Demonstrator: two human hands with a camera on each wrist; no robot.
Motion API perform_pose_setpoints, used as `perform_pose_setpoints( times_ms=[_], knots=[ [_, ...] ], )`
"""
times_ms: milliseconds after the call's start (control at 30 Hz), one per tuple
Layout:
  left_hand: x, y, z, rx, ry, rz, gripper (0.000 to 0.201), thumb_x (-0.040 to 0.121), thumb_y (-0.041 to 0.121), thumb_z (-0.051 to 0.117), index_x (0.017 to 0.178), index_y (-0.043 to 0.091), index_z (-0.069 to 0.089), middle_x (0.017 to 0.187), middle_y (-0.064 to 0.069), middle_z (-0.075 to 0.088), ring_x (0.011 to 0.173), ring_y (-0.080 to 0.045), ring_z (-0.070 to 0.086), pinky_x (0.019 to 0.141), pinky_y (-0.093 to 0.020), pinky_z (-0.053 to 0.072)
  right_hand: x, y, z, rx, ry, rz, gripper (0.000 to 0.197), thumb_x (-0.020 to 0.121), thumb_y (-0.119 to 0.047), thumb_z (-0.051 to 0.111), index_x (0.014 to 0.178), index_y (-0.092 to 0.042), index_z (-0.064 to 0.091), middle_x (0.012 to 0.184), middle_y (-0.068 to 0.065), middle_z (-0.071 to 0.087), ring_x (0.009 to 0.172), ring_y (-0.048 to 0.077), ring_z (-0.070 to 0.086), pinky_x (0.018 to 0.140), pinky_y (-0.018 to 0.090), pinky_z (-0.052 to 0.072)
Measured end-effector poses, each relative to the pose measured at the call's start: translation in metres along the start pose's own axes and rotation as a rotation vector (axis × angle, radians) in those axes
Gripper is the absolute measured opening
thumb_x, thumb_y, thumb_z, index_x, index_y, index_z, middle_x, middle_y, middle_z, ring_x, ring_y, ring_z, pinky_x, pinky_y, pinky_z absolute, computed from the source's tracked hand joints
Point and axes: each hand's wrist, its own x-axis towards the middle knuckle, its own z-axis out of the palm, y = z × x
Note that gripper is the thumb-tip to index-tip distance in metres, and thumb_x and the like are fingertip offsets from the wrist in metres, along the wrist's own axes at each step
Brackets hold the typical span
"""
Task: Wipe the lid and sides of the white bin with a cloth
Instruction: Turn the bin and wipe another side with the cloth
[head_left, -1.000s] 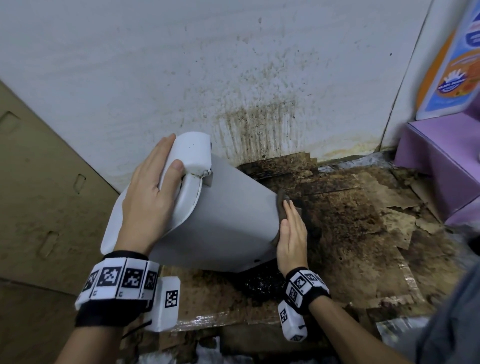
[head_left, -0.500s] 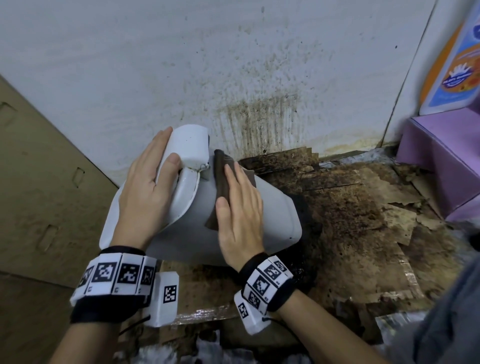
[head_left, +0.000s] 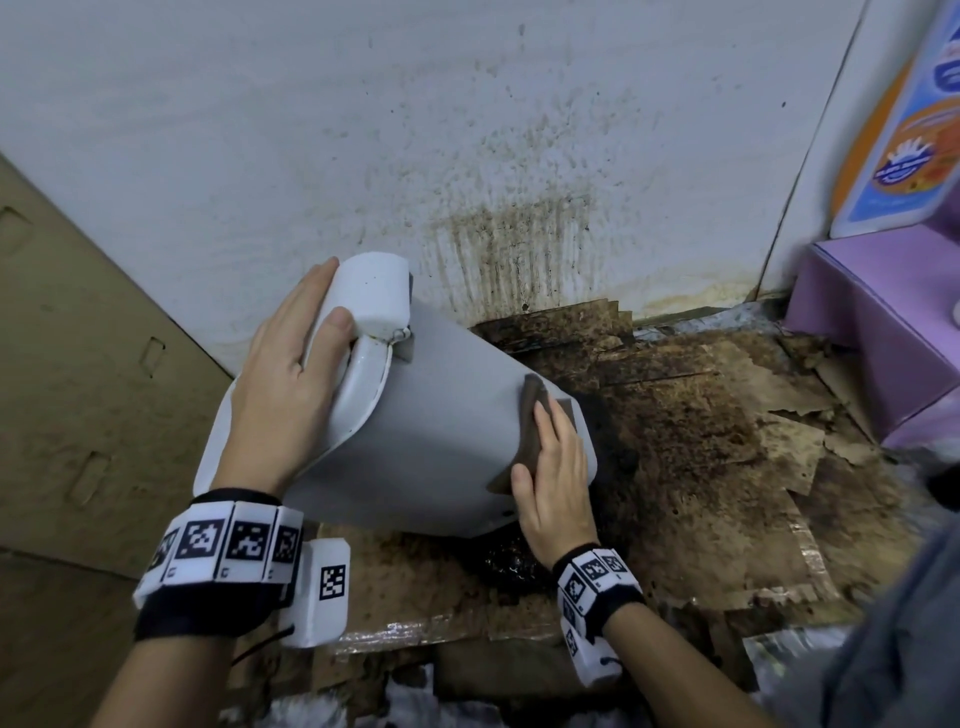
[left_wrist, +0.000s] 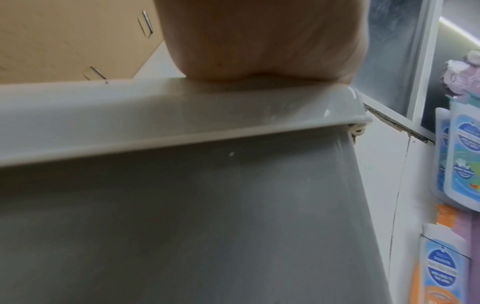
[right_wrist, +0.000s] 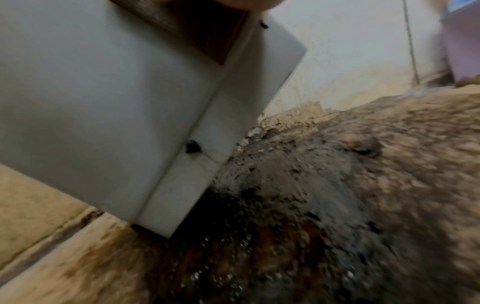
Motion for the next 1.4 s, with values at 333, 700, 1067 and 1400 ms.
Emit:
perform_pose_setpoints(
  times_ms=[333, 700, 1067, 1400],
  knots=[
    [0.0, 0.004, 0.001, 0.036, -0.011, 0.001, 0.068, 0.096, 0.064, 0.024, 0.157, 0.037, 0.034, 0.162, 0.018, 0.036, 0.149, -0.008, 0.032, 0.122, -0.044, 0.027, -0.02, 0.035, 0.003, 0.058, -0.012, 0.112, 0.065, 0.104, -0.042, 0.025, 0.161, -0.021, -0.001, 0.169, -0.008, -0.01, 0.157, 0.018, -0.004, 0.127, 0.045, 0.007],
    [0.002, 0.007, 0.0, 0.01, -0.024, -0.033, 0.068, 0.094, 0.064, 0.025, 0.157, 0.04, 0.035, 0.161, 0.021, 0.036, 0.149, -0.006, 0.031, 0.123, -0.043, 0.025, 0.011, -0.053, 0.006, 0.146, 0.027, 0.021, 0.077, 0.094, -0.04, 0.041, 0.159, -0.009, 0.015, 0.168, 0.009, 0.009, 0.157, 0.025, -0.001, 0.123, 0.059, 0.012],
    [-0.002, 0.005, -0.002, 0.006, -0.026, 0.006, 0.066, 0.097, 0.063, 0.026, 0.157, 0.038, 0.034, 0.162, 0.018, 0.036, 0.149, -0.006, 0.031, 0.123, -0.042, 0.026, 0.036, -0.112, -0.005, 0.068, -0.01, -0.188, 0.071, 0.099, -0.04, 0.04, 0.159, -0.007, 0.019, 0.166, 0.014, 0.017, 0.155, 0.026, 0.014, 0.122, 0.051, 0.02],
    [-0.002, 0.006, -0.002, 0.005, -0.029, -0.028, 0.066, 0.095, 0.064, 0.026, 0.157, 0.042, 0.034, 0.161, 0.021, 0.036, 0.148, -0.004, 0.031, 0.123, -0.041, 0.025, 0.033, -0.019, -0.006, 0.218, -0.007, 0.199, 0.058, 0.103, -0.048, 0.018, 0.156, -0.028, 0.031, 0.162, -0.015, 0.027, 0.15, -0.002, 0.02, 0.124, 0.037, 0.02]
  ],
)
